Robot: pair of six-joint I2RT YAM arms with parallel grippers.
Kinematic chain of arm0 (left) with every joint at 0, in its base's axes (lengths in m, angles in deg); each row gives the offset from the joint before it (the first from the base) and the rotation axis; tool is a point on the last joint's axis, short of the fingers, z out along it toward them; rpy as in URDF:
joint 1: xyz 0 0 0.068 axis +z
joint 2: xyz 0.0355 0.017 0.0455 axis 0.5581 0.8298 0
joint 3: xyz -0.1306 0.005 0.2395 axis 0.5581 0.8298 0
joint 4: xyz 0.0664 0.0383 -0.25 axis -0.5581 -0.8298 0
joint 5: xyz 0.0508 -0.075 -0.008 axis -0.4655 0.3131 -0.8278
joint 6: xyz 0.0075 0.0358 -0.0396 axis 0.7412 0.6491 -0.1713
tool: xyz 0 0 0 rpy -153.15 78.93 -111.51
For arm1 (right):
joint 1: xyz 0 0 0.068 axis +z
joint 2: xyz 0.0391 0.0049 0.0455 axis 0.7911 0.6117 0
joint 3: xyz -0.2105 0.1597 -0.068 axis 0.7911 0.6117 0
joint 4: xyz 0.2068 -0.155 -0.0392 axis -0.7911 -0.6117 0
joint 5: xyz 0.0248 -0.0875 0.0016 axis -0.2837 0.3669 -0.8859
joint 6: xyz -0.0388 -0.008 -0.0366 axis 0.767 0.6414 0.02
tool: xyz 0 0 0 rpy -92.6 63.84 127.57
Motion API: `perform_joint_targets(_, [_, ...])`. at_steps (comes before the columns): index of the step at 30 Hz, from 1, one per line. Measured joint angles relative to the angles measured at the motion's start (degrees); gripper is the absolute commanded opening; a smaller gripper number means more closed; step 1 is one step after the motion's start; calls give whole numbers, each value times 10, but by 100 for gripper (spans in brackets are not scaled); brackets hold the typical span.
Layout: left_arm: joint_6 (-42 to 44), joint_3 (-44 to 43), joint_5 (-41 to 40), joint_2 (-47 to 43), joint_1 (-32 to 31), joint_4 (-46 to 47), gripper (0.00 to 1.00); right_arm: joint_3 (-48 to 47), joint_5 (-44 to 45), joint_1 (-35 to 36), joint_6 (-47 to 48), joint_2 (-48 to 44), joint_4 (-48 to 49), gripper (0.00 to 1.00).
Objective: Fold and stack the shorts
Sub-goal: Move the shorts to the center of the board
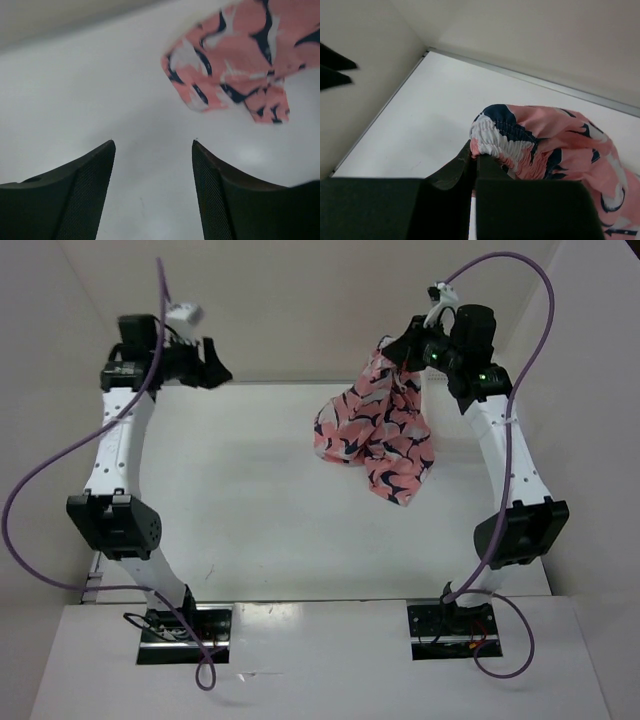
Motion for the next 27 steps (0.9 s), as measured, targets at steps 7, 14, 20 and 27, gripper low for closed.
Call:
perform_joint_targets(7, [-2, 105, 8, 153, -103, -27, 76, 74, -22, 5, 0, -39, -16, 0])
perform_joint_targets(14, [-2, 72, -45, 238, -172, -18, 74, 106, -37, -2, -2, -103, -24, 0])
perform_joint_targets(20, [-2, 75, -144, 253, -254, 24, 74, 126, -43, -14, -2, -123, -26, 0])
perform_joint_targets(27, [-2, 192, -195, 214, -286, 55, 74, 164, -39, -17, 1, -125, -29, 0])
